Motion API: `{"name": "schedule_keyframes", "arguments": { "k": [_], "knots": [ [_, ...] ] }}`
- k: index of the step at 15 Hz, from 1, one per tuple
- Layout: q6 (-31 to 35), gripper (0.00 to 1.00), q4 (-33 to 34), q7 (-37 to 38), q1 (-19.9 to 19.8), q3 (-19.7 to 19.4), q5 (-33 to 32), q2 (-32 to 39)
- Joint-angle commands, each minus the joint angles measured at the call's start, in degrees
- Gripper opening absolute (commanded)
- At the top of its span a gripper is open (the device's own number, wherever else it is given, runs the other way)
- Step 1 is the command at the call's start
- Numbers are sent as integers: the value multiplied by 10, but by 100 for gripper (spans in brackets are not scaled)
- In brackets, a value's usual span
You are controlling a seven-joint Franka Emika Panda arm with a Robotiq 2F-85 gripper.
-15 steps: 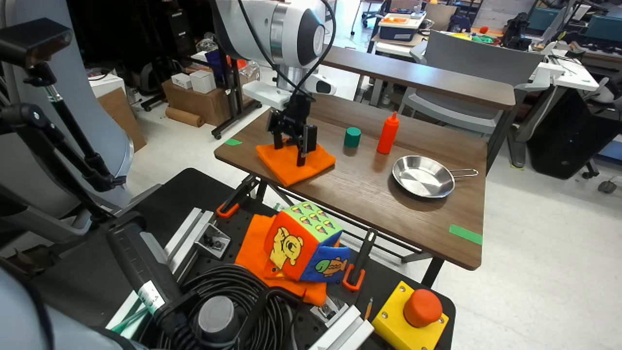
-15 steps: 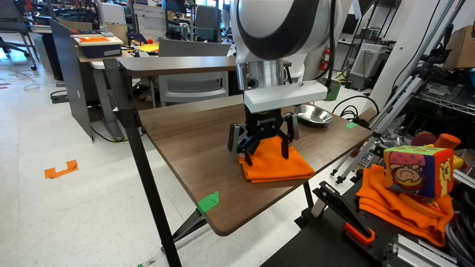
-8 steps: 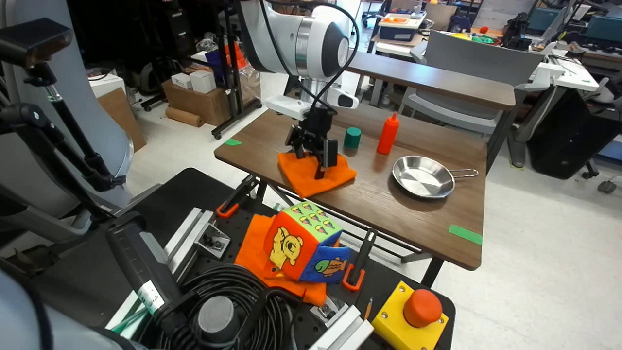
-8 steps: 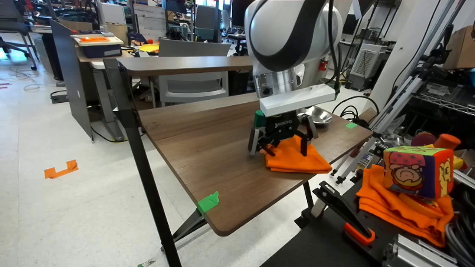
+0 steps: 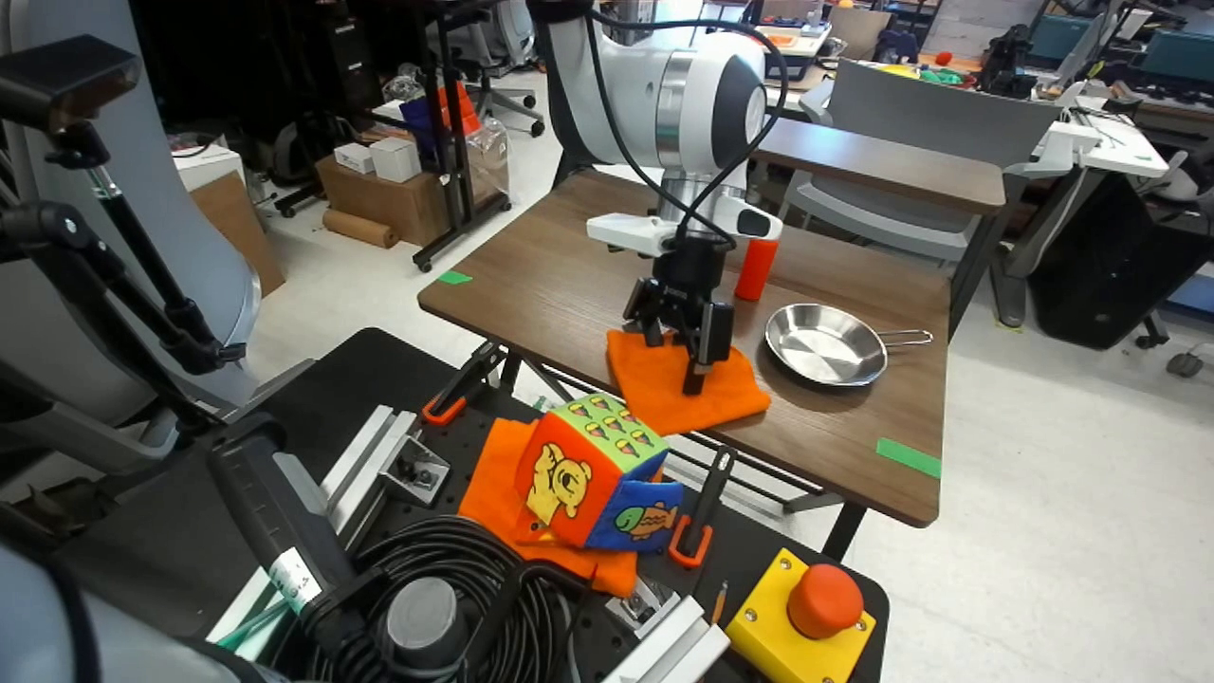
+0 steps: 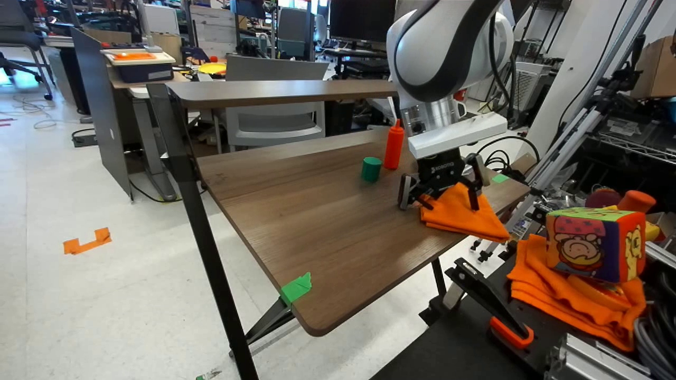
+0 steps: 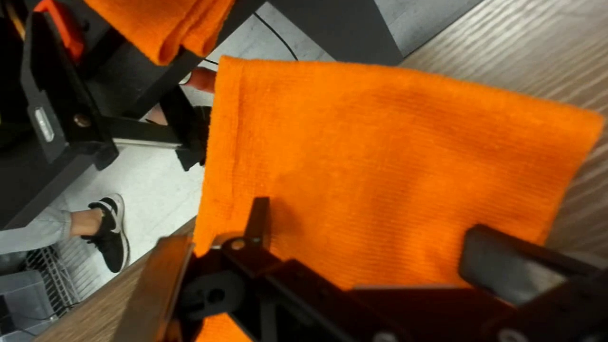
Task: Slide the orange cloth to the right
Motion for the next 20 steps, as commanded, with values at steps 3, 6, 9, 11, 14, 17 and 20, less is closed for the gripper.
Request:
{"name": "schedule_keyframes", "arguments": {
  "k": [3,6,9,11,14,17,20],
  "knots": [
    [11,100,17,62,13,-20,-65,25],
    [14,100,23,83,20,-10,-87,22],
    [33,100,14,87,23,5,-87,1],
    [62,100,-4,77,23,19,-78,-24],
    [110,100,-52,53,16,42,-66,-74],
    [110,100,-99,10,0,67,-48,-122],
    [73,100,-155,-75,-33,99,7,-180]
  ]
}}
